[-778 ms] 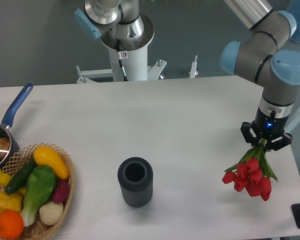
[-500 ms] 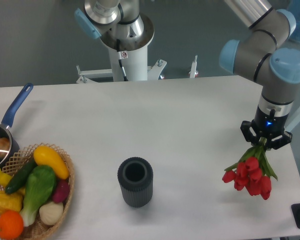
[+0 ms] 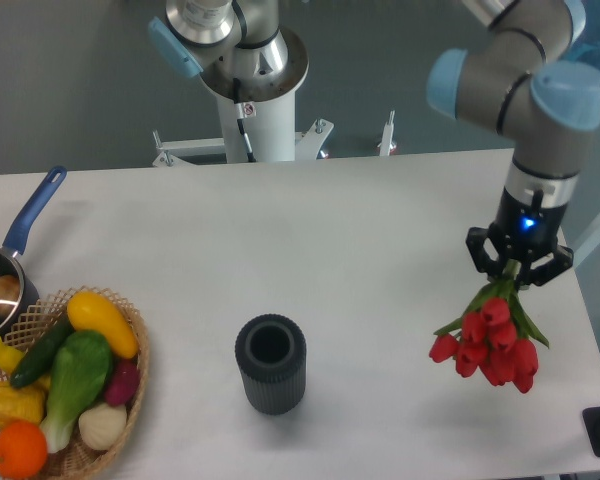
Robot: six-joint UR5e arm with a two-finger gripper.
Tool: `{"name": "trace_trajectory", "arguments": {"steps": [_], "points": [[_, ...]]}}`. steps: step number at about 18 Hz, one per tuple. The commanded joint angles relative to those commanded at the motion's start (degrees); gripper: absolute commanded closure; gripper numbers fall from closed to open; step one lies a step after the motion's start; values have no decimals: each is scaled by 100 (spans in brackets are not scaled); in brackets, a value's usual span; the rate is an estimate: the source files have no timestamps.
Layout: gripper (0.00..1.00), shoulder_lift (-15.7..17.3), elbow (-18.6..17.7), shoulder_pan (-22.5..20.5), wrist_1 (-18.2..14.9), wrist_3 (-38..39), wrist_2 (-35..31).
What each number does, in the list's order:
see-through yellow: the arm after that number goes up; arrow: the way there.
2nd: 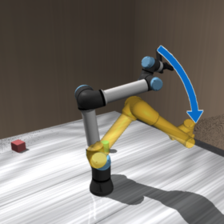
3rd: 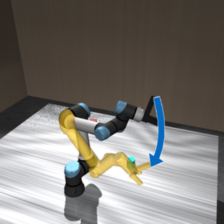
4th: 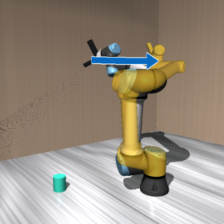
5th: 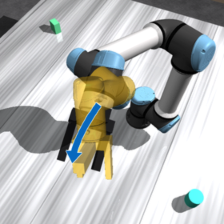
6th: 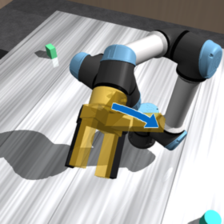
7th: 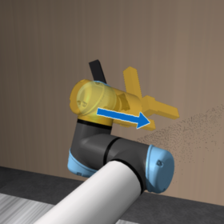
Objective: Insert the flowers into the vase
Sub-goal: 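Lift the red tulip bunch upward with the gripper, then carry the tulips over the black vase and lower stems into it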
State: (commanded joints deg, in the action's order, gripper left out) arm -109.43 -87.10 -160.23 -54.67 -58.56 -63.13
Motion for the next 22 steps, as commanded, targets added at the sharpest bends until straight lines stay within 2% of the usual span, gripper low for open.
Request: {"name": "trace_trajectory", "arguments": {"steps": [6, 10, 13, 15, 17, 22], "points": [[97, 361, -97, 27, 123, 257, 1634], [96, 370, -150, 220, 132, 607, 3171], [96, 405, -220, 317, 158, 793, 3832], [96, 370, -255, 413, 368, 749, 4307], [96, 230, -229, 606, 729, 758, 4537], [96, 194, -194, 887, 756, 758, 4573]]}}
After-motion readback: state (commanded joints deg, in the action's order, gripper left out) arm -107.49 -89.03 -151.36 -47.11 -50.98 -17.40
